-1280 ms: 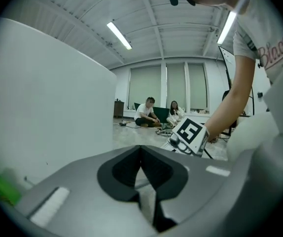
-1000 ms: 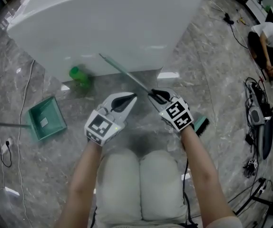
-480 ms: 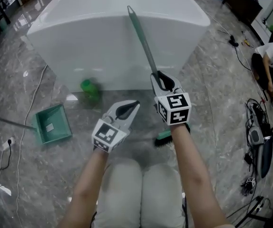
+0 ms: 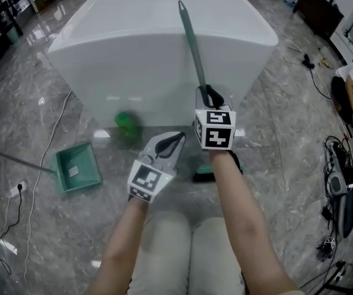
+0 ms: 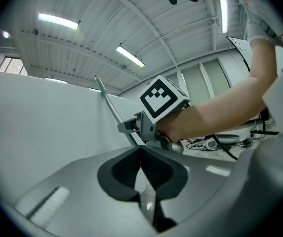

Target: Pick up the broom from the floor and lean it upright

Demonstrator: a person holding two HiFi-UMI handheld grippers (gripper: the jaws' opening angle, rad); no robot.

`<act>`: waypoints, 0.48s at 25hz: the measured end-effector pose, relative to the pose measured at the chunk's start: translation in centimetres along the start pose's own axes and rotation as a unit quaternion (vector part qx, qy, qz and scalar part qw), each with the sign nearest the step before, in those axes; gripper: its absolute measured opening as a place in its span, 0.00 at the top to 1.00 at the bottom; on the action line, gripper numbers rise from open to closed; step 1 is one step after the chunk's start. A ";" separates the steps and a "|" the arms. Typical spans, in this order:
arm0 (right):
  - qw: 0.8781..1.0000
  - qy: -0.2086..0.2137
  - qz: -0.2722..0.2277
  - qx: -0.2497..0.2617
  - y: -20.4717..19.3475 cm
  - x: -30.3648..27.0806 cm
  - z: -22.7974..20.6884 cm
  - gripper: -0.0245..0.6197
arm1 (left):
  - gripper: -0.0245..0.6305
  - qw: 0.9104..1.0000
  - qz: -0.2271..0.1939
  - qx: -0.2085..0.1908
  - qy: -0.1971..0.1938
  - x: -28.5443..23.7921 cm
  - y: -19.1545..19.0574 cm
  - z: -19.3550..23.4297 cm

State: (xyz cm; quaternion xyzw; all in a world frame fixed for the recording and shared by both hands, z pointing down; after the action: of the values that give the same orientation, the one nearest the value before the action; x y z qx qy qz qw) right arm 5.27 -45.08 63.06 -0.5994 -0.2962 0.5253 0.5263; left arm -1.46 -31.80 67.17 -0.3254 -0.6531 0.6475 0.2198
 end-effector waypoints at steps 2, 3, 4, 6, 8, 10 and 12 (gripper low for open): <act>1.000 -0.008 0.000 0.008 0.1 -0.4 0.1 0.82 | 0.96 1.000 0.000 0.002 0.005 0.2 0.0 0.4; 1.000 -0.013 -0.002 0.011 0.1 -0.5 0.1 0.82 | 0.96 1.000 0.001 0.003 0.007 0.2 -0.1 0.6; 1.000 -0.017 -0.005 0.013 0.2 -0.5 0.1 0.82 | 0.96 1.000 0.001 0.003 0.008 0.3 -0.2 0.7; 0.999 -0.021 -0.012 0.021 0.4 -0.4 0.2 0.80 | 0.96 1.000 0.002 0.004 0.009 0.5 -0.3 0.9; 0.999 -0.017 -0.014 0.032 0.7 -0.3 0.4 0.74 | 0.96 1.000 0.001 0.005 0.010 0.5 -0.3 1.0; 0.999 -0.010 -0.012 0.040 0.8 -0.4 0.5 0.63 | 0.96 1.000 0.001 0.005 0.010 0.3 -0.3 1.0; 0.999 -0.006 -0.011 0.043 0.7 -0.4 0.4 0.61 | 0.96 1.000 0.001 0.004 0.006 0.1 -0.2 0.9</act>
State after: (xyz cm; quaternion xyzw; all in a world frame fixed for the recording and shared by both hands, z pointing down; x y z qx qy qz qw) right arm 4.66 -45.49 62.57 -0.5700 -0.2831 0.5356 0.5550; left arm -2.23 -32.38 67.30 -0.3294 -0.6486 0.6484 0.2245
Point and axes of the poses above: the fingertips, and each gripper's own axes: x backward along the fingers, z to its left, y out of its top, the point moved 2 cm from there along x, backward along the fingers, and after that the axes turned 6 degrees about z, right-handed, at the moved point
